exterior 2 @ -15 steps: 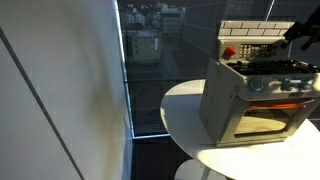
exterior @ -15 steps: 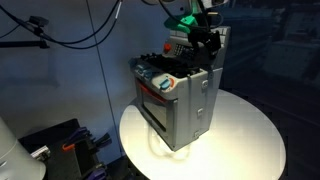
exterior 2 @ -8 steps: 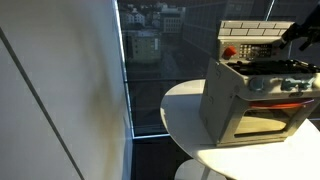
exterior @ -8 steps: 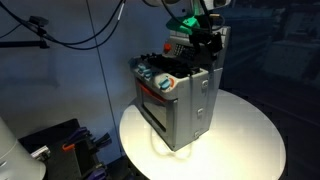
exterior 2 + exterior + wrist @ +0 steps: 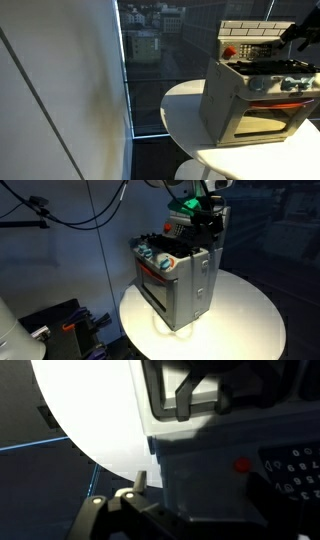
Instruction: Press the top right knob on the stove
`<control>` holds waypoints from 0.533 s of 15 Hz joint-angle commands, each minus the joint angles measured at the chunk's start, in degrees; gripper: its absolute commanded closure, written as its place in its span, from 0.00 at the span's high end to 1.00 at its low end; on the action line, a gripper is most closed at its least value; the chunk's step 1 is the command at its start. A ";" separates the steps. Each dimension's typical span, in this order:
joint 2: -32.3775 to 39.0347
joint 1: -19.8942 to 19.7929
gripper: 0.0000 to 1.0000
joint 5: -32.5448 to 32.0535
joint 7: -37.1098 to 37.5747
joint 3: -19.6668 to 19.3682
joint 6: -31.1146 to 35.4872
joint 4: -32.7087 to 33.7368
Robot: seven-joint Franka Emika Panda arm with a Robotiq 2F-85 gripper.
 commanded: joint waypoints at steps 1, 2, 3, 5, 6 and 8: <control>1.49 -0.75 1.00 2.52 -2.43 0.43 -1.31 2.67; 1.57 -0.81 1.00 2.85 -2.72 0.44 -1.29 2.72; 1.64 -0.86 1.00 3.23 -2.96 0.46 -1.23 2.74; 1.83 -0.91 1.00 3.53 -3.16 0.45 -1.03 2.84; 1.97 -0.92 1.00 3.59 -3.16 0.44 -1.03 2.95; 2.32 -0.95 1.00 3.47 -3.05 0.37 -0.98 3.28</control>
